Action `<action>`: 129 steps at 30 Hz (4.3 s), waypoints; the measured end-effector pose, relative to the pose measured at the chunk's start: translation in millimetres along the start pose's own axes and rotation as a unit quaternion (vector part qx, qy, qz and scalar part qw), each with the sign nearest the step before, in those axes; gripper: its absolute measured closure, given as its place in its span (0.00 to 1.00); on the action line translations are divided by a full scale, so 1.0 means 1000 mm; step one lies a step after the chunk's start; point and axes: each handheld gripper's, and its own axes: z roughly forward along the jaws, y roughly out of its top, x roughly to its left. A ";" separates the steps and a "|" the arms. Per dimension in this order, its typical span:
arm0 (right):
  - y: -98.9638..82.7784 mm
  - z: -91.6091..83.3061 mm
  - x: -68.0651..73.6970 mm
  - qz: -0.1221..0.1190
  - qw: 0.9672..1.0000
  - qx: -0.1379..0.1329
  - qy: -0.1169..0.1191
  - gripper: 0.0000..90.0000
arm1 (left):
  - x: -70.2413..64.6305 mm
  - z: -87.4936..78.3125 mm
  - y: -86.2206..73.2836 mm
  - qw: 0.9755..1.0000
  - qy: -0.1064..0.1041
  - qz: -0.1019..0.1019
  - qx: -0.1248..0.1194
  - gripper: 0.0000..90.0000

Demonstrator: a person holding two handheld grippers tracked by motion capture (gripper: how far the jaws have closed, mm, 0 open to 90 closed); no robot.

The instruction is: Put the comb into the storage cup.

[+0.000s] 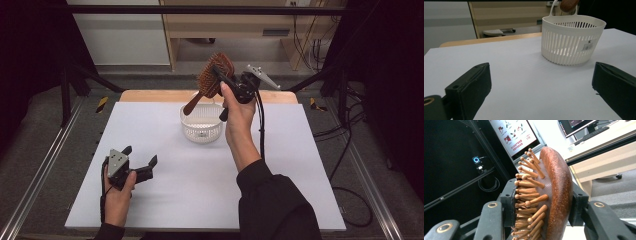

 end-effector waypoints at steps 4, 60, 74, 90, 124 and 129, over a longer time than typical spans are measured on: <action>-0.001 0.001 -0.003 -0.004 1.000 -0.001 -0.003 0.58 | 0.000 0.000 0.000 1.000 0.000 0.001 0.000 0.03; -0.073 0.016 -0.036 0.002 0.998 0.040 -0.038 0.57 | 0.002 0.001 -0.001 1.000 -0.002 0.000 0.003 0.03; -0.083 0.016 -0.039 0.007 0.998 0.040 -0.040 0.57 | 0.001 0.001 -0.001 1.000 -0.003 0.001 0.004 0.03; -0.088 0.015 -0.044 0.010 0.998 0.045 -0.044 0.57 | 0.001 0.001 -0.001 1.000 -0.002 0.002 0.005 0.03; -0.091 0.009 -0.056 0.007 0.997 0.061 -0.043 0.55 | 0.002 0.003 -0.001 1.000 -0.003 0.001 0.006 0.03; -0.090 0.007 -0.058 0.002 0.997 0.069 -0.043 0.54 | 0.001 0.003 -0.001 1.000 -0.004 0.002 0.008 0.03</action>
